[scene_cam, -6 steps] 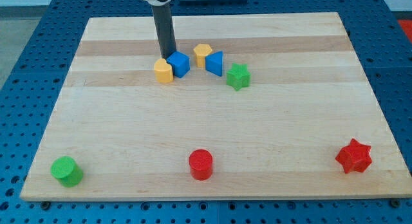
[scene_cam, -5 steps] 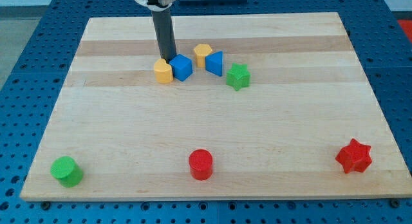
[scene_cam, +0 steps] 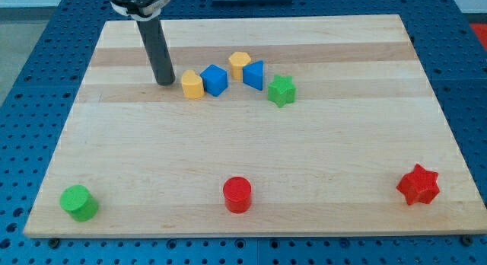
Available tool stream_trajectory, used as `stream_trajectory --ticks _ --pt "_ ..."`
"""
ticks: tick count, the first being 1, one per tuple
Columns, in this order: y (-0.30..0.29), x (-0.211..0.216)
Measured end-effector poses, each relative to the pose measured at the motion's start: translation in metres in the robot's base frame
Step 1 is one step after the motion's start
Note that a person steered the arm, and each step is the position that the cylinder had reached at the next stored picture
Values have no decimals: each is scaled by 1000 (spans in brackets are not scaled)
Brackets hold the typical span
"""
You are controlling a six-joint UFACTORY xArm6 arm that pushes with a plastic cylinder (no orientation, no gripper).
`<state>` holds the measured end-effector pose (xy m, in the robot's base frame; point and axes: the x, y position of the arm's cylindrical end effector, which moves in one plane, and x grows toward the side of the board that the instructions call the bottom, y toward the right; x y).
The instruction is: Adjust the yellow heart at the bottom left corner of the blue cube
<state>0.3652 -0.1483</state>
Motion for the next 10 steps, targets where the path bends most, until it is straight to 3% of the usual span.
stream_trajectory --ticks 4,5,7,10 --pt "19 42" --pt "-21 -3" --pt "17 -15" --pt "31 46"
